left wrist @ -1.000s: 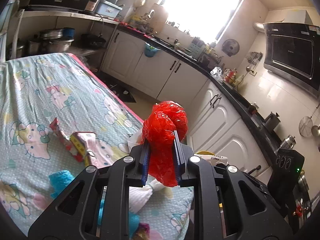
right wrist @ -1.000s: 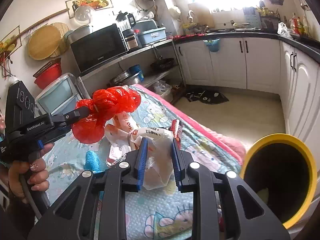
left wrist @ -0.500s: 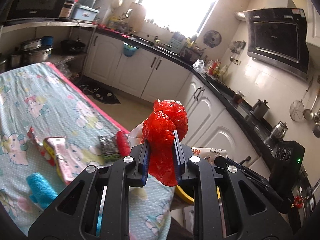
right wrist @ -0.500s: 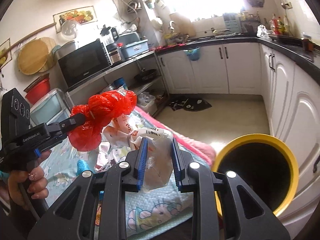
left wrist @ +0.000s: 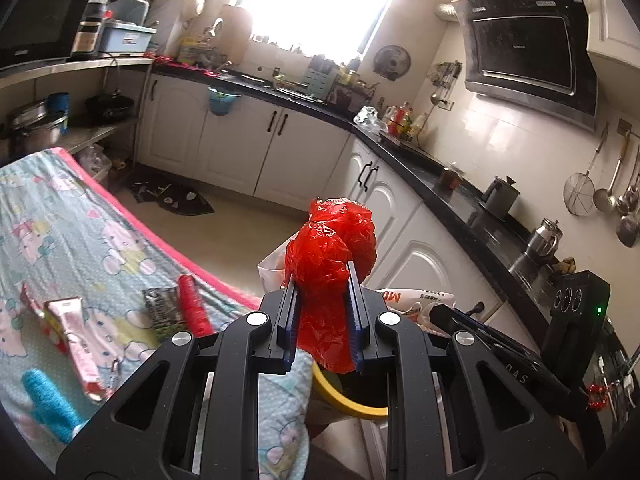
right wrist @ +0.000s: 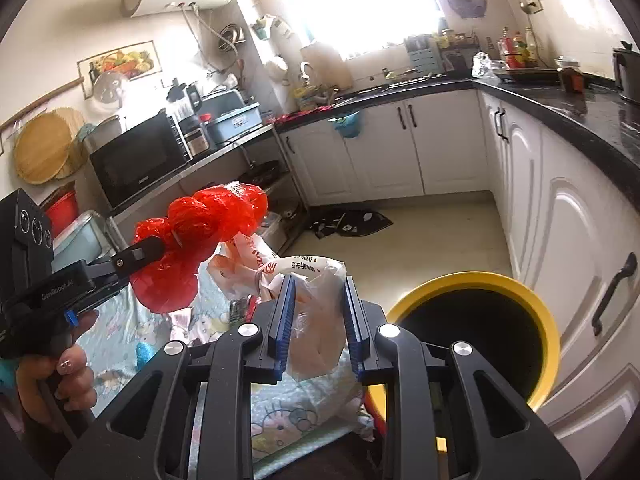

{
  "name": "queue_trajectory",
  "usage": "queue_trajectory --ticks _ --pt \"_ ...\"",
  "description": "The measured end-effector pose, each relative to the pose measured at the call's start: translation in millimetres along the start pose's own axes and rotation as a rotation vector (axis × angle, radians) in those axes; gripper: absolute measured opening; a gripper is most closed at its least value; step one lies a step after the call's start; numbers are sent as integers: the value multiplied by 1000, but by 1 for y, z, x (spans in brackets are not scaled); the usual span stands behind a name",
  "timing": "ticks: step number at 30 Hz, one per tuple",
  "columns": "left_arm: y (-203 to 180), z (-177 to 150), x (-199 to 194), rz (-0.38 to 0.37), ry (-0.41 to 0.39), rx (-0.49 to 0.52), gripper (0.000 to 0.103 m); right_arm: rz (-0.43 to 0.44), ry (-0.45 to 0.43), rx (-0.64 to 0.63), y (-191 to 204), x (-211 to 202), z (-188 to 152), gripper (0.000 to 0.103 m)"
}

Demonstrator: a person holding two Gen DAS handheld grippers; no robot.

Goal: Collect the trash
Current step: 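Carry both bags over the yellow bin and open both tools to drop them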

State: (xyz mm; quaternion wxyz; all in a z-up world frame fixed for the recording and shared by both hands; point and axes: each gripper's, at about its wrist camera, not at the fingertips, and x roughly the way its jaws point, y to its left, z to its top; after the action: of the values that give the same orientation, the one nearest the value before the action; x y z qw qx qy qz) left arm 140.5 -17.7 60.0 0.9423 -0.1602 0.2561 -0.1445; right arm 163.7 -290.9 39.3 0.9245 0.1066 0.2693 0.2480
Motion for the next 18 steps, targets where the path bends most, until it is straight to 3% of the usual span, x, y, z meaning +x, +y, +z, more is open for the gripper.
queue_trajectory --ticks 18 --pt "-56 -1 47 -61 47 78 14 -138 -59 43 -41 -25 1 23"
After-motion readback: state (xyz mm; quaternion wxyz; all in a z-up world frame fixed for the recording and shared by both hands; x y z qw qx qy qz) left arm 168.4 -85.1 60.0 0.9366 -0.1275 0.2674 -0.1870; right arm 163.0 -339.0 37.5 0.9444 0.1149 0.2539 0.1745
